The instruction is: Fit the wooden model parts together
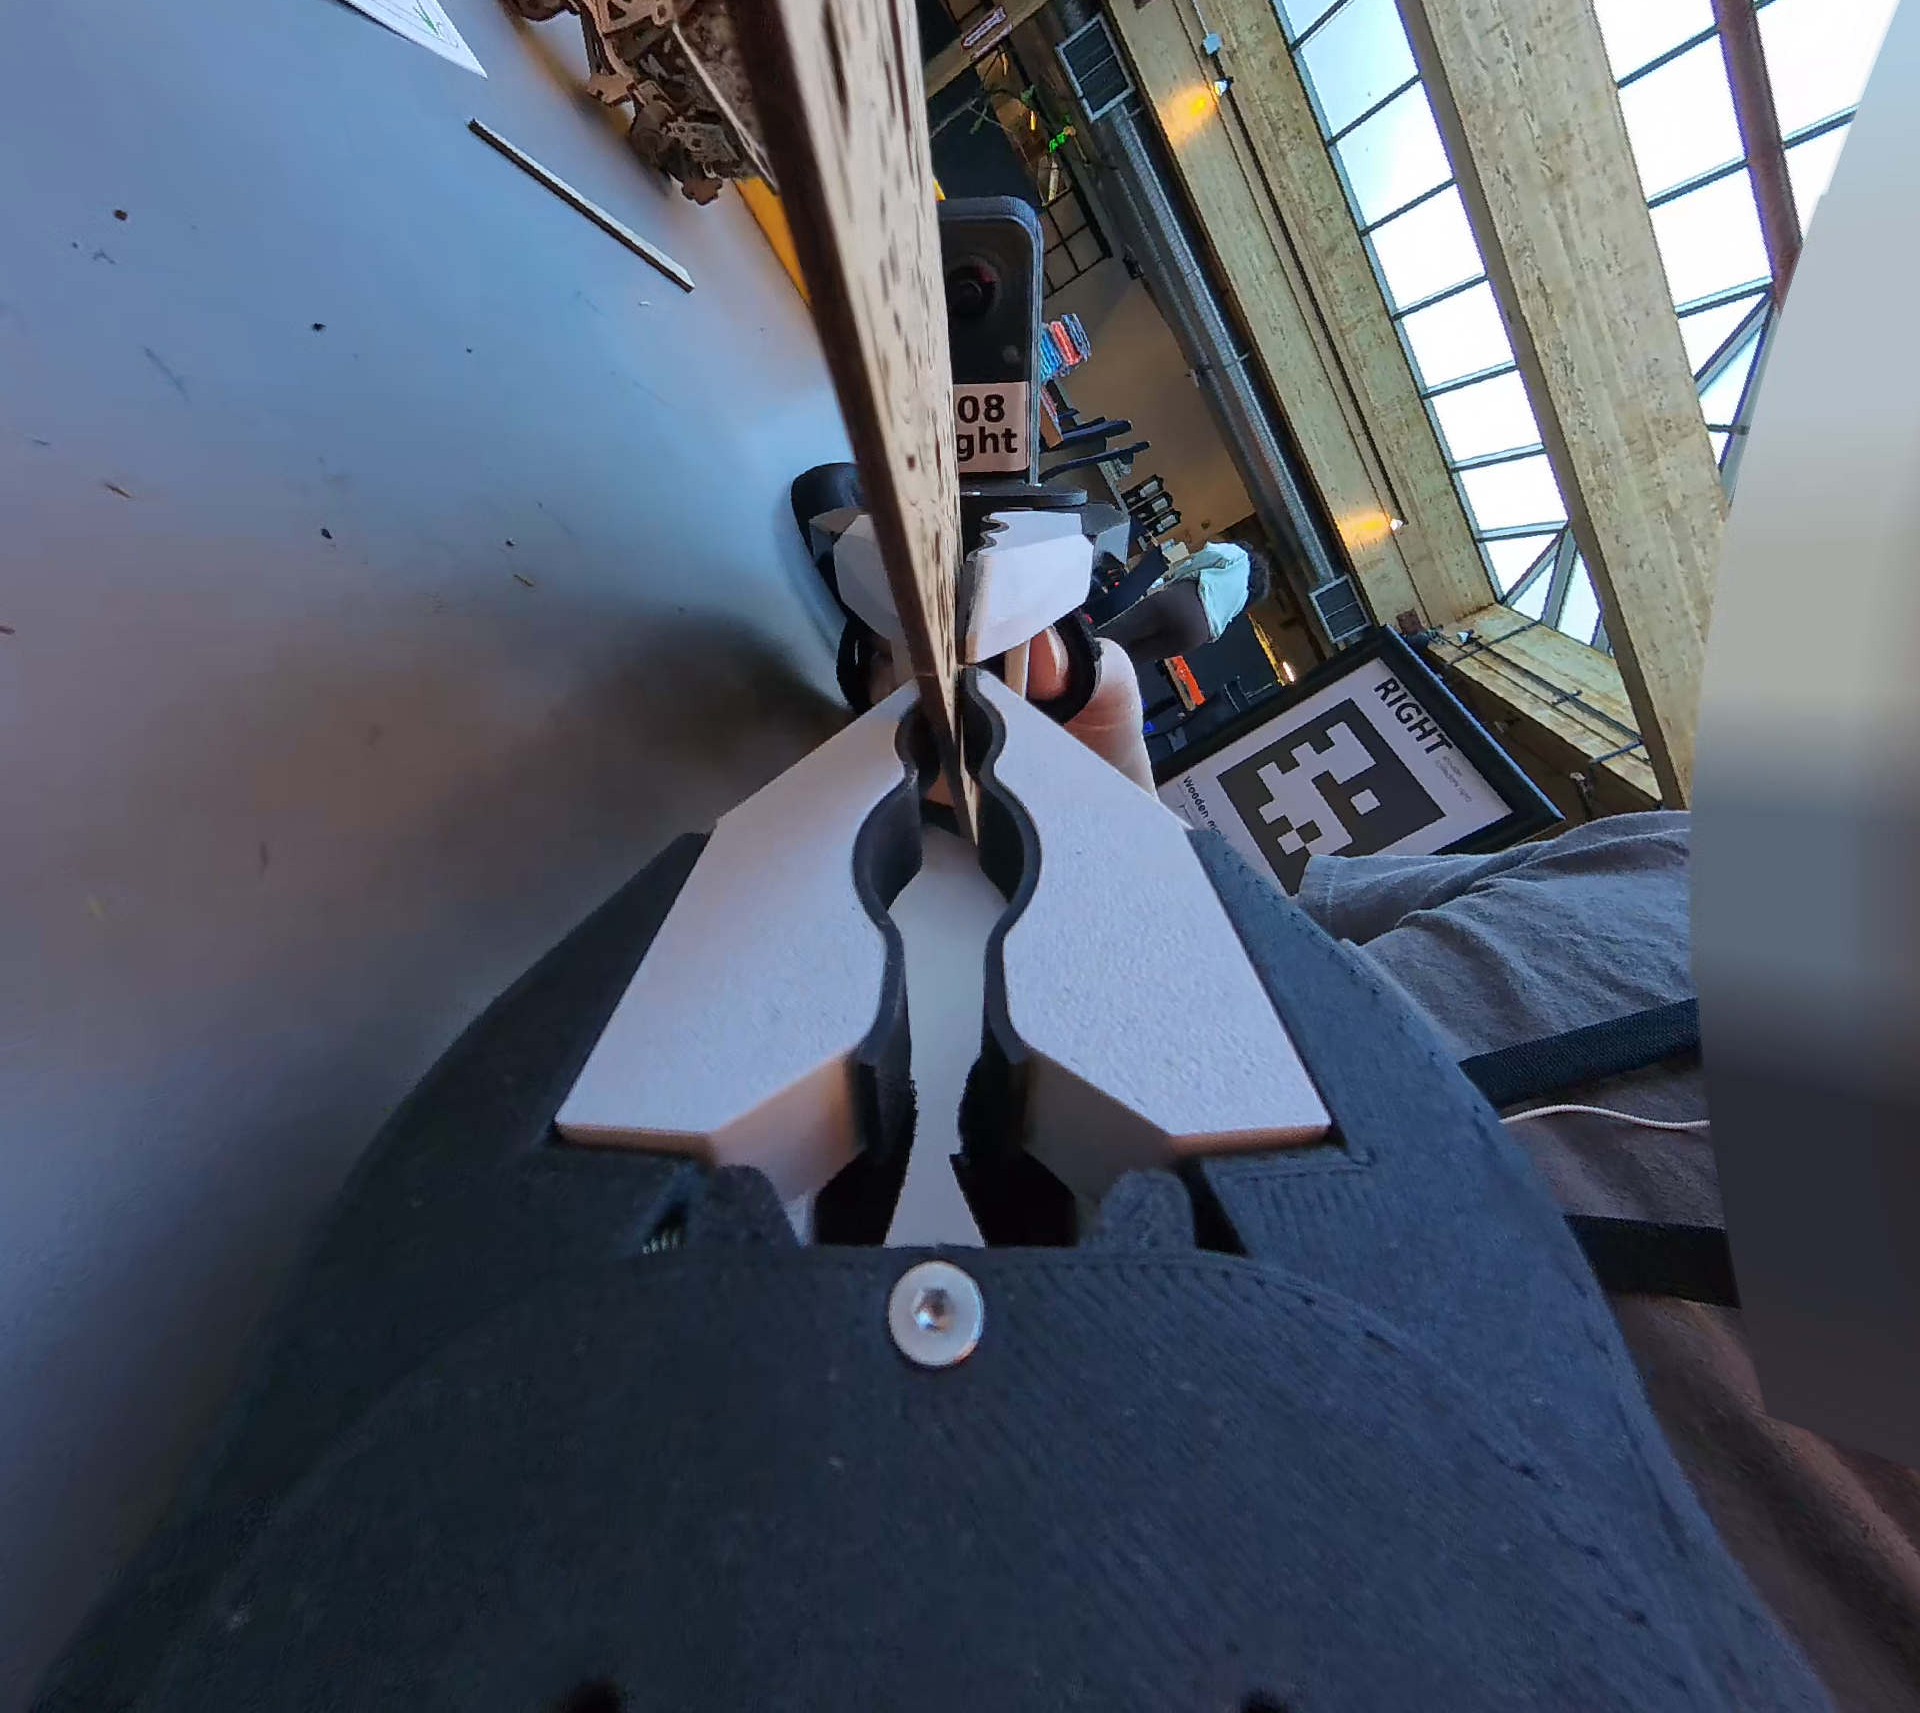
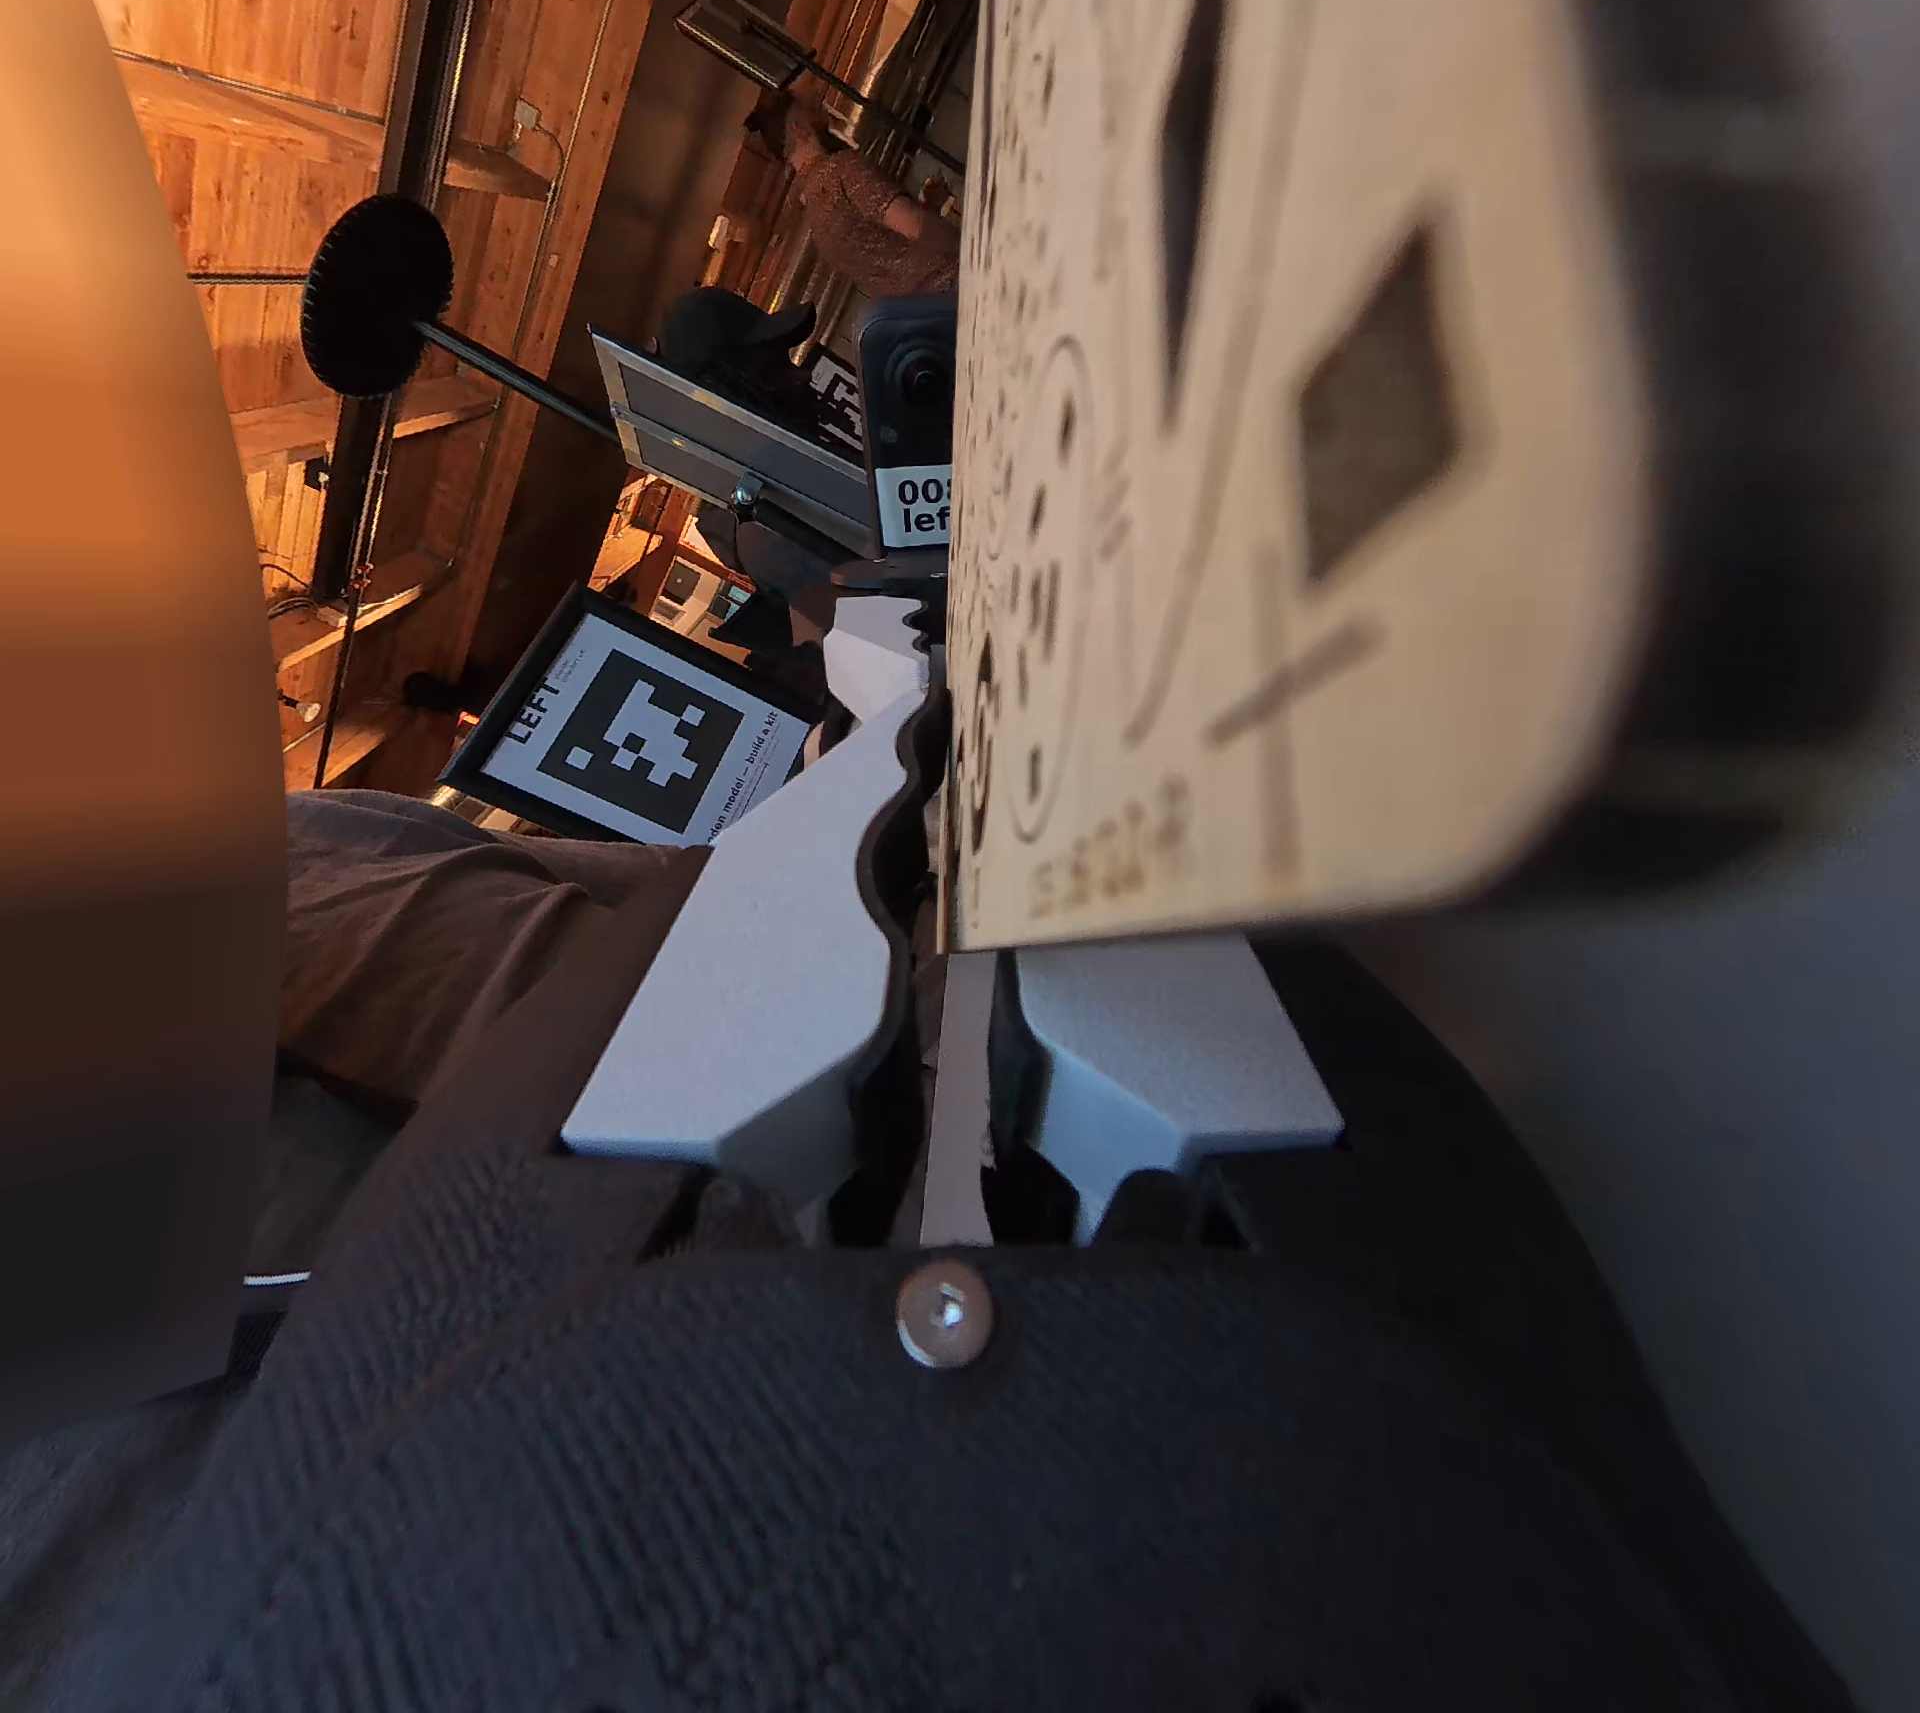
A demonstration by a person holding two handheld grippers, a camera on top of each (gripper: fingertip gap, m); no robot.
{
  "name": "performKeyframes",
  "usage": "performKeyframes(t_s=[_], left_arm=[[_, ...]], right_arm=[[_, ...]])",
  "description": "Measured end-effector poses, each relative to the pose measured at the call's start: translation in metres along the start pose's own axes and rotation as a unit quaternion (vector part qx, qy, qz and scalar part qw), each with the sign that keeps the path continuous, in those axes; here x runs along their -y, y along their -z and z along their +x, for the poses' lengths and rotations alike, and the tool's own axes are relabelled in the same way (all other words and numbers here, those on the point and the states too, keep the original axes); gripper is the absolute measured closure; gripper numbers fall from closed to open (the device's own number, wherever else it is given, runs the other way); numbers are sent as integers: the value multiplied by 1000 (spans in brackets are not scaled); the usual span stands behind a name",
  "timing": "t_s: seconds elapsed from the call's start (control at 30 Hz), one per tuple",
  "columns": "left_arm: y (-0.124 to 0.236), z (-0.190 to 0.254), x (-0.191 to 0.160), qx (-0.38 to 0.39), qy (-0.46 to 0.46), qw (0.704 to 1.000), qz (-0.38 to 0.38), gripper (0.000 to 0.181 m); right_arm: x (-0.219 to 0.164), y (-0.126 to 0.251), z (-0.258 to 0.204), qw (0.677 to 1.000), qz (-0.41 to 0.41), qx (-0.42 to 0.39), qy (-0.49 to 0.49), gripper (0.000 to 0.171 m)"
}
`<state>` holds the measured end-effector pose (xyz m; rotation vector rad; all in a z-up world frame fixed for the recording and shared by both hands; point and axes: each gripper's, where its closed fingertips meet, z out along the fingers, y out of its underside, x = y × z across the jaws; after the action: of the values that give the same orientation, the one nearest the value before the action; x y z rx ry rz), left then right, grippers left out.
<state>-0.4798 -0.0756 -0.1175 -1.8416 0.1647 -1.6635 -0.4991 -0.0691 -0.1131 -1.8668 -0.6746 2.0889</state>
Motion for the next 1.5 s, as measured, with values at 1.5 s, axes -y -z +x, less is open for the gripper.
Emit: performKeyframes(t_s=[1.5], left_arm=[[3,0,-5,9,4,1000,-8,181]], right_arm=[[-3,-2,2,998,0,-32,59,171]])
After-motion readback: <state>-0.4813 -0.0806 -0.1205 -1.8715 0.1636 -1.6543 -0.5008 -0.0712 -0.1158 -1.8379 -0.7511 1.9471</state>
